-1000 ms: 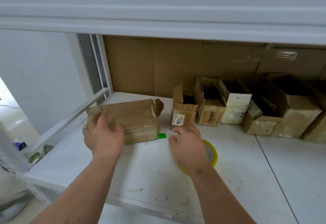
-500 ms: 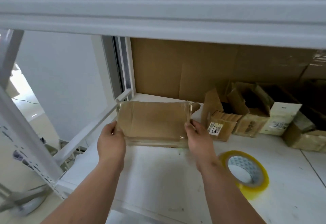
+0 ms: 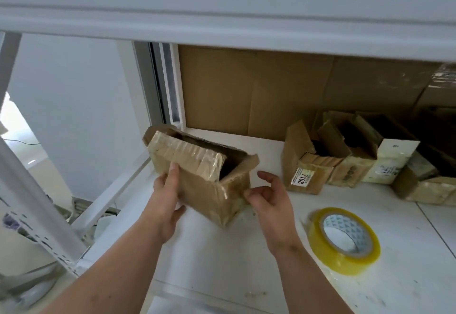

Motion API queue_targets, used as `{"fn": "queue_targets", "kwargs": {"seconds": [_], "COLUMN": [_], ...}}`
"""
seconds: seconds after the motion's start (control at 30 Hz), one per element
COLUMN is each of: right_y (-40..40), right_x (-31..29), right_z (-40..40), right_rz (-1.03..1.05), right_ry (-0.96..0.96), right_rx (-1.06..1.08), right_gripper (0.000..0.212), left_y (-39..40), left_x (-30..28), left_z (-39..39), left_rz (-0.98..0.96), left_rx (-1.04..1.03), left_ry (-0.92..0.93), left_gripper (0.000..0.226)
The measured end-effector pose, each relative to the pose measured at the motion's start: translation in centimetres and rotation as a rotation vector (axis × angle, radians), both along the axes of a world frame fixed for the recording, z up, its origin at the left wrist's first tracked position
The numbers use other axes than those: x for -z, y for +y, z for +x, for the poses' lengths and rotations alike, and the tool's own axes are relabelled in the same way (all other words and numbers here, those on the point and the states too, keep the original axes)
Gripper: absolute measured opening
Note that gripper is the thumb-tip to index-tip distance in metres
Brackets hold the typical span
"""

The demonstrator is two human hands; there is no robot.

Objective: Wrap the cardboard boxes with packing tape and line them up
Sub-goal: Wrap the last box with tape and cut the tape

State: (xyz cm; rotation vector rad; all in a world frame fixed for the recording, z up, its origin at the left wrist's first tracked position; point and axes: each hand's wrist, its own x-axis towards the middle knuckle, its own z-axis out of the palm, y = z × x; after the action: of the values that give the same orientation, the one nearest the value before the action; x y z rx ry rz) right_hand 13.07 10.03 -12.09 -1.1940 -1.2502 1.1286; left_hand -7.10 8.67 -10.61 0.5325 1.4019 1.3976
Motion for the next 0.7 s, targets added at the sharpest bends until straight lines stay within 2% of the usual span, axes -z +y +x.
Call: {"fn": "queue_targets", "kwargs": {"seconds": [0.1, 0.2, 0.3, 0.4, 0.5, 0.6, 0.63, 0.7], "right_y": [0.3, 0.5, 0.2, 0.1, 0.0, 0.1, 0.1, 0.3], "right_x": [0.0, 0.0, 0.6, 0.7, 0.4, 0.5, 0.6, 0.5], "right_z": [-0.1, -0.7, -1.2, -1.4, -2.0, -2.5, -2.6, -2.3], "right_rz": [-0.081, -0.083, -0.080, -0.084, -0.024, 0.024, 0.034, 0.053], "right_ry": [-0.075, -0.185, -0.198, -0.109, -0.135, -0.156, -0.151, -0.149], "right_rx": [-0.009, -0.065, -0.111, -0.122, -0.087, -0.047, -0.033, 0.005], "right_gripper": [0.070, 0.047, 0.049, 0.028, 0.024, 0.023, 0.022, 0.022], "left_y": [-0.1, -0.2, -0.5, -1.3, -1.9, -1.6, -1.4, -0.8], "left_x": [0.3, 0.3, -0.1, -0.8, -0.9, -0.9, -1.0, -1.5], "left_z": [0.1, 0.3, 0.6, 0.9, 0.8, 1.0, 1.1, 1.5], "left_rz": [-0.056, -0.064, 0.000, 0.069, 0.128, 0.128, 0.126, 0.129], "left_rx": [-0.051, -0.085, -0.056, 0.056, 0.152, 0.240, 0.265, 0.316], "left_ry": [0.090, 0.182, 0.157, 0.123, 0.184, 0.293, 0.326, 0.359], "left_gripper": [0.070, 0.054, 0.033, 0.043, 0.050, 0.092, 0.100, 0.099]}}
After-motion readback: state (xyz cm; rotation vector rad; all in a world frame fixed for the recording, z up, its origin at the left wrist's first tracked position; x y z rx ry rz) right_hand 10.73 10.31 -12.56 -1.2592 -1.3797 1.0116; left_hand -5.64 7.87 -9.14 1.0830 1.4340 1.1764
